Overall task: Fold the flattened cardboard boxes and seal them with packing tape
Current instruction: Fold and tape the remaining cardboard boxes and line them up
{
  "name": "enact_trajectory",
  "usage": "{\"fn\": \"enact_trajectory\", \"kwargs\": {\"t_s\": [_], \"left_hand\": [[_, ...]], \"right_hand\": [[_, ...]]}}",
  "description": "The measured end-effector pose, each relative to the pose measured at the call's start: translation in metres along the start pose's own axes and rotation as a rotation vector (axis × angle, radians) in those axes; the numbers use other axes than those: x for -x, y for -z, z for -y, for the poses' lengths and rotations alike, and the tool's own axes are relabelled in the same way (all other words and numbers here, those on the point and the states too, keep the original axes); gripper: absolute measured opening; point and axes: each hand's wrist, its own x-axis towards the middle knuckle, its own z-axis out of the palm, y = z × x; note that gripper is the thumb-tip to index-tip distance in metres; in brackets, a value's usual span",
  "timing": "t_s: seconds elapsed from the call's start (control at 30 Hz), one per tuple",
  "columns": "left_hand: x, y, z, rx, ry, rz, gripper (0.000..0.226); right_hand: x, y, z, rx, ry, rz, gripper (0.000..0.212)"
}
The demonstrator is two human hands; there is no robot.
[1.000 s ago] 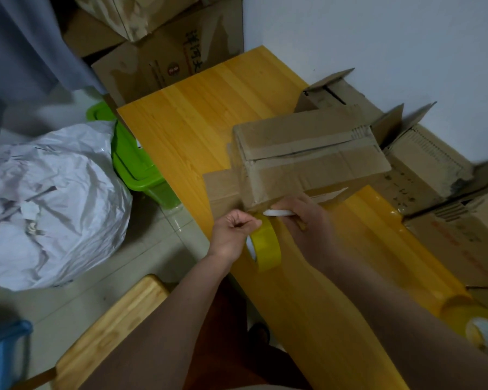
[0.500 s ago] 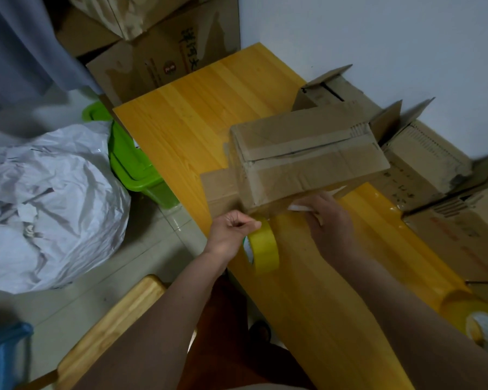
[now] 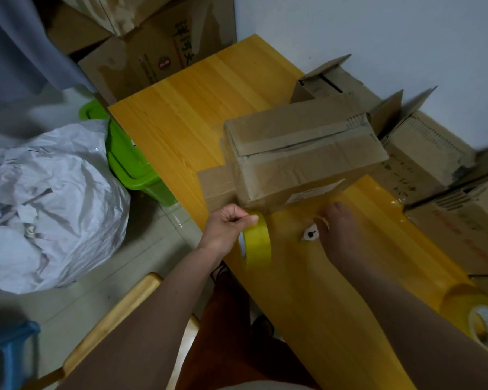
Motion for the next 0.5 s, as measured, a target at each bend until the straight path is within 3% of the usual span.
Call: {"fn": "enact_trajectory", "kwargs": {"t_s": [0.07,0.1,0.17,0.23,0.3,0.5], "left_hand": [[-0.002,0.0,0.0,-0.005,0.0,0.009,0.018],[-0.003,0.001,-0.001,-0.002,0.003,0.016,0.019],[-0.003,0.002,-0.002,0.014,0.006,0.034,0.019],[-0.002,0.003,-0.004,0.018,0.001,0.056,0.019],[-0.001,0.005,-0.006,0.003,-0.002,0.072,0.019],[-0.001,0.018,0.003,-0.103,0.04,0.101,0.016]], "right_hand": [[-0.007,0.021,0.033,-0.028,0.362,-0.241,0.011],[-0.012,0.028,0.048,-0.046,0.514,-0.264,0.015],[-0.025,0.031,0.071,-0.014,0.736,-0.129,0.028],[-0.038,0.026,0.082,0.1,0.775,0.1,0.047],[-0.049,0.022,0.084,0.209,0.728,0.223,0.055],[-0.066,0.015,0.083,0.335,0.729,0.21,0.053]]}}
